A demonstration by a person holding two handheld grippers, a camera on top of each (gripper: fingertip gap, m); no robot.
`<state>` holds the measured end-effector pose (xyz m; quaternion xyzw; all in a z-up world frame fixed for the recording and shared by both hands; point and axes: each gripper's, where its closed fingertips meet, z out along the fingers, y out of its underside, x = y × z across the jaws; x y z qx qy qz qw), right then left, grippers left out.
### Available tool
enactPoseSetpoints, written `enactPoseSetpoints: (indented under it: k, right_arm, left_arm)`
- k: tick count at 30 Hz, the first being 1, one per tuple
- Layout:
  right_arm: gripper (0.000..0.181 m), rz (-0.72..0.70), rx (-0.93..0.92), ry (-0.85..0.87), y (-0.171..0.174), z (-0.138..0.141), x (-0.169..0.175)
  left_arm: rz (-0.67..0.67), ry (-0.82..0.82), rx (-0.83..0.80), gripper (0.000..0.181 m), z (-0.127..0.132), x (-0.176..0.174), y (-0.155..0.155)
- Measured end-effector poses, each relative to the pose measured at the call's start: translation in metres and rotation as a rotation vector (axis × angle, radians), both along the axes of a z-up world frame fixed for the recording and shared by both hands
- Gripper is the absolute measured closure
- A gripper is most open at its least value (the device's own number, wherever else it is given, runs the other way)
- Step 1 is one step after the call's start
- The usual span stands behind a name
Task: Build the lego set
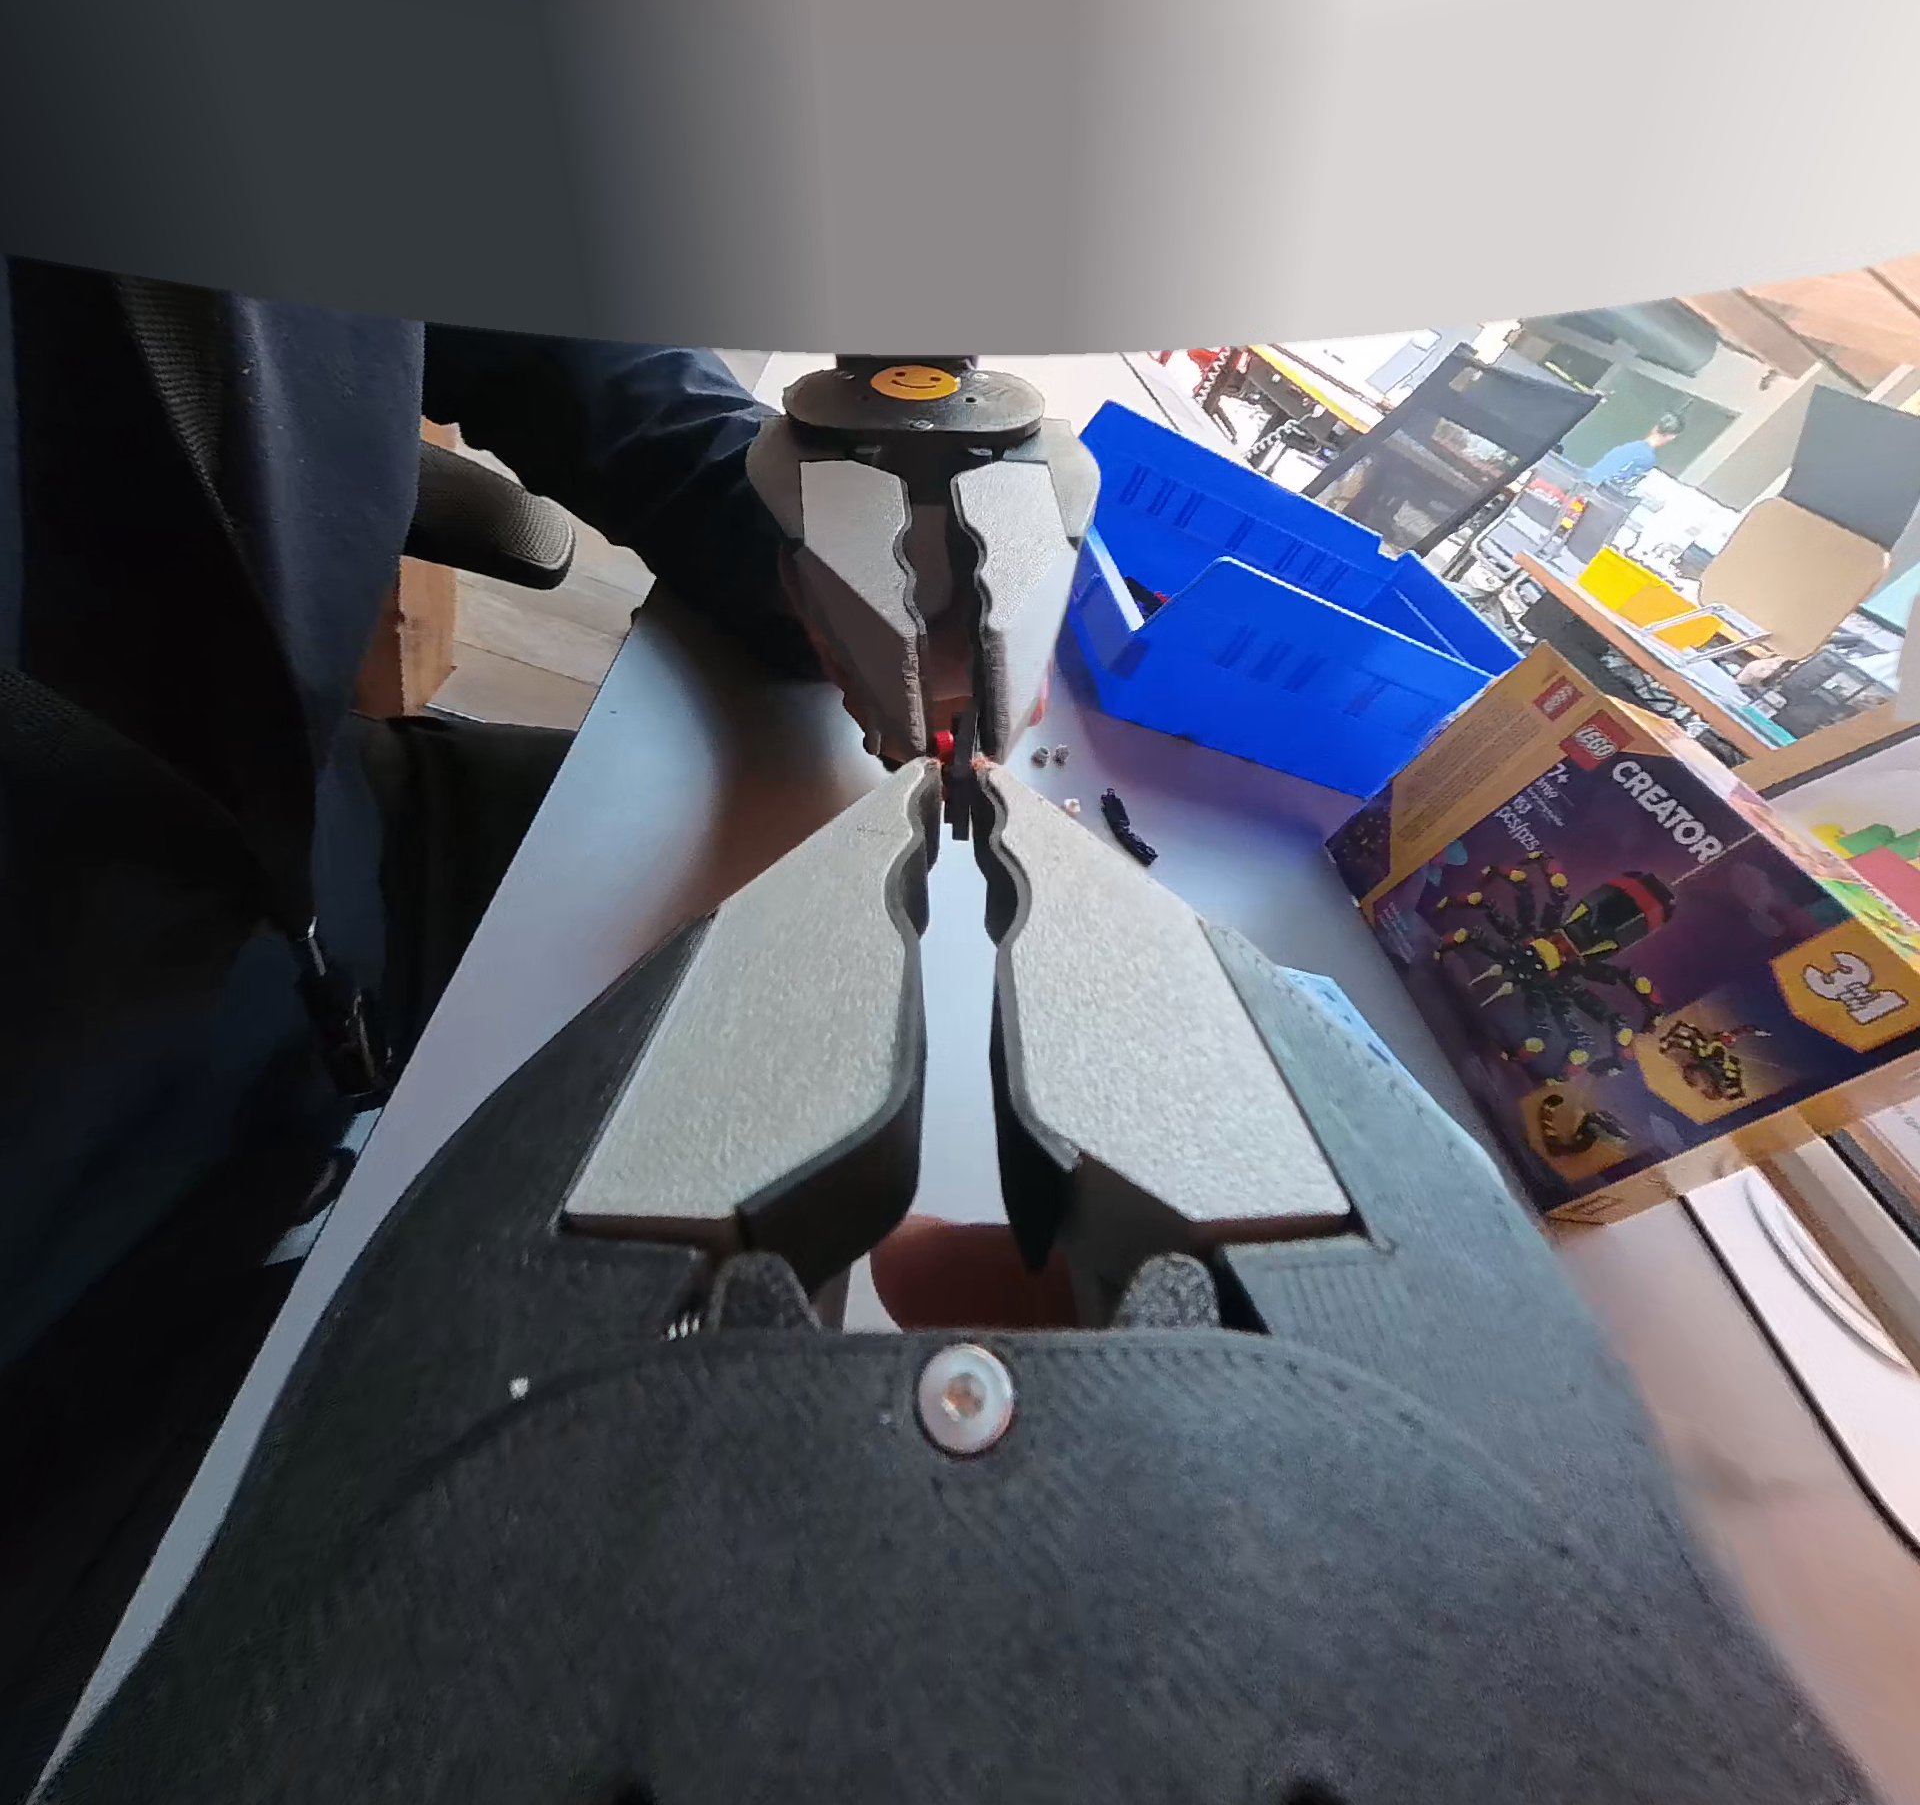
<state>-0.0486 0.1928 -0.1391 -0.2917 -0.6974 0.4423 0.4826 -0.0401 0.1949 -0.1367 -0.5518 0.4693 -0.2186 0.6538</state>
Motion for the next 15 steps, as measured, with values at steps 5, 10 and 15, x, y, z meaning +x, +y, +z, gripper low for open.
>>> enactPoseSetpoints:
  k: [5, 10, 15]
  right_arm:
    - [0.176, 0.021, -0.008, -0.034, -0.0017, -0.0051, 0.0022]
    - [0.177, 0.016, -0.021, -0.046, -0.0004, -0.0054, 0.0022]
    - [0.177, 0.020, -0.070, -0.059, -0.0002, -0.0026, 0.0031]
  left_arm:
    - [-0.038, 0.007, -0.055, 0.178, -0.0058, 0.0023, -0.0024]
    - [-0.042, -0.006, -0.079, 0.178, -0.0061, 0.0021, -0.0010]
    - [-0.043, -0.030, -0.094, 0.179, -0.0040, 0.0030, 0.0000]
